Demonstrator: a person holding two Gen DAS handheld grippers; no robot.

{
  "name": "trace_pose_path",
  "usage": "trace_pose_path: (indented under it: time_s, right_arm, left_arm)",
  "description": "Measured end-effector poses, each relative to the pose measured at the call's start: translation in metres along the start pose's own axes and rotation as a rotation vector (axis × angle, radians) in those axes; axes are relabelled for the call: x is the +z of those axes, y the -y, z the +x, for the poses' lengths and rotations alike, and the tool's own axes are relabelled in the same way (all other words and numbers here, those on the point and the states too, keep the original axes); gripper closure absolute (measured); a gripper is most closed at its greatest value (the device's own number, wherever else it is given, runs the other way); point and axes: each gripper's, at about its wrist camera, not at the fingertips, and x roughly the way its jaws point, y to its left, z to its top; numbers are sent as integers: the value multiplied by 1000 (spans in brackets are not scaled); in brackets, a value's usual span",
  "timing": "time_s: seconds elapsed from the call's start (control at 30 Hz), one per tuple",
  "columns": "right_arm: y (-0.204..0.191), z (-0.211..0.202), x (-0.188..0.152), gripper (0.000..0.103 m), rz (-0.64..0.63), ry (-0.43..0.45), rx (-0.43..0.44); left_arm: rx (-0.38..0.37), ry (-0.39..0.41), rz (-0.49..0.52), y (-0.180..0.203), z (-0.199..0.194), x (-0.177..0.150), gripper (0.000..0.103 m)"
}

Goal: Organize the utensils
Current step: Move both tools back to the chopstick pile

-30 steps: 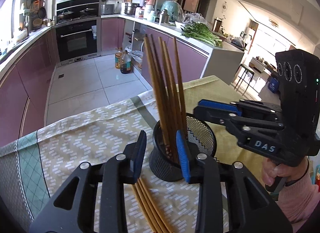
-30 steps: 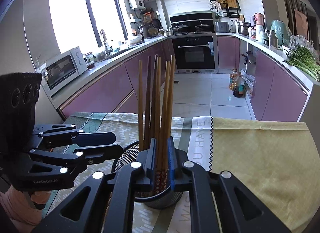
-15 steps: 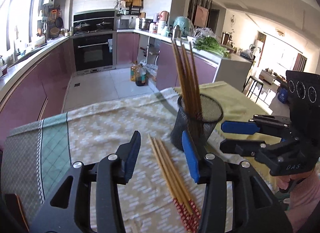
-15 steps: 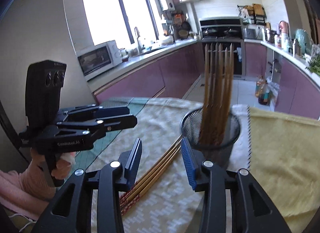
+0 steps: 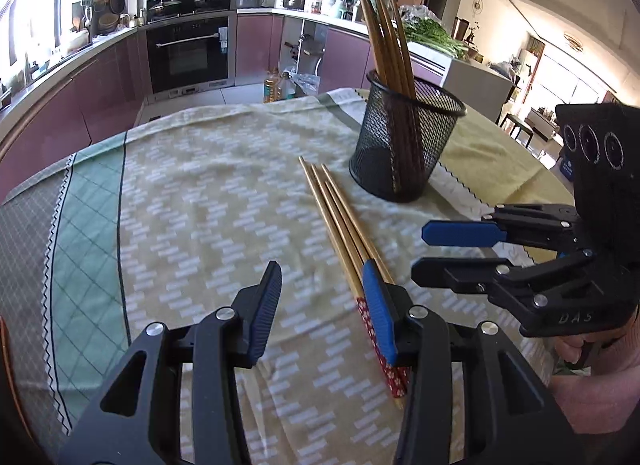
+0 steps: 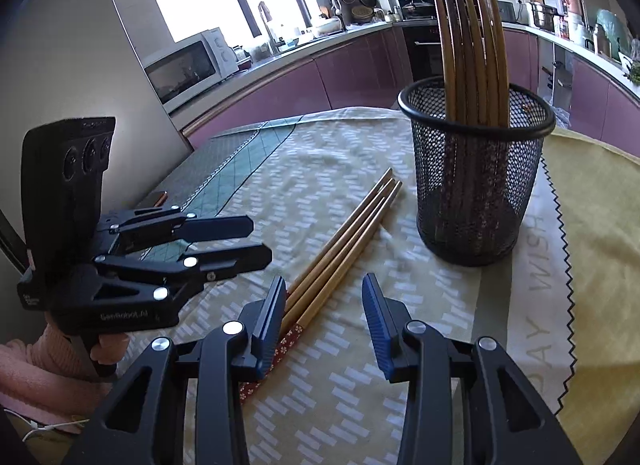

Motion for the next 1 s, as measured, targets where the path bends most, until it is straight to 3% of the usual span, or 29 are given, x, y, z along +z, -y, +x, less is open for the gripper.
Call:
trace_pose_path:
  time_s: [0.13,0.27,0.43,0.8,1.0]
  right_arm:
    - [3,2,-4,65,9,-12,-1]
    - [6,3,-6,65,21,-17,-8]
    - [9,7,-4,65,32,-25,-7]
    - [12,19,-2,69,46,-45,1]
    - [17,19,-1,72,58,-49,-21]
  left_arm:
    - [-21,-24,9,6,3,-6,66]
    - [-49,-57,25,13,8,-13,80]
    - [-110,-81,16,16,7,-21,88]
    - [-238,-133,9,35,5,-35,85]
    - [-190,-111,-1,32,8,-29,85]
